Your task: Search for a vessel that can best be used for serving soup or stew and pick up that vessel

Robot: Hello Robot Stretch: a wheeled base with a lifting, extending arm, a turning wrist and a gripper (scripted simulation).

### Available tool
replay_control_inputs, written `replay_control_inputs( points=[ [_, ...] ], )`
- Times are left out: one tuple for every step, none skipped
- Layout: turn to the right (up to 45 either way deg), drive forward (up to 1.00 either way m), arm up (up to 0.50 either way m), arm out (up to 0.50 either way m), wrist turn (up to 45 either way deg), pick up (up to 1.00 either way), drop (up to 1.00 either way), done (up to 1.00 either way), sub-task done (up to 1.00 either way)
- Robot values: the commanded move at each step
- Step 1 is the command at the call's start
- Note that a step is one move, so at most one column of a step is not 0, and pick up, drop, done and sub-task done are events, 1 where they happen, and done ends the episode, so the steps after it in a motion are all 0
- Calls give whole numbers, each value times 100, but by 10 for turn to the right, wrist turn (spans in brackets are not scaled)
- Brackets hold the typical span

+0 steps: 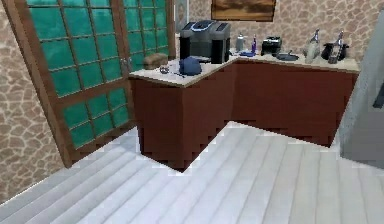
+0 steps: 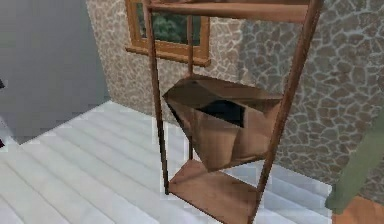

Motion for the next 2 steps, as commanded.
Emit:
replay_control_inputs(
  points=[
    [30, 0, 0, 0, 0, 0, 0, 0, 0],
    [0, 90, 0, 0, 0, 0, 0, 0, 0]
  ],
)
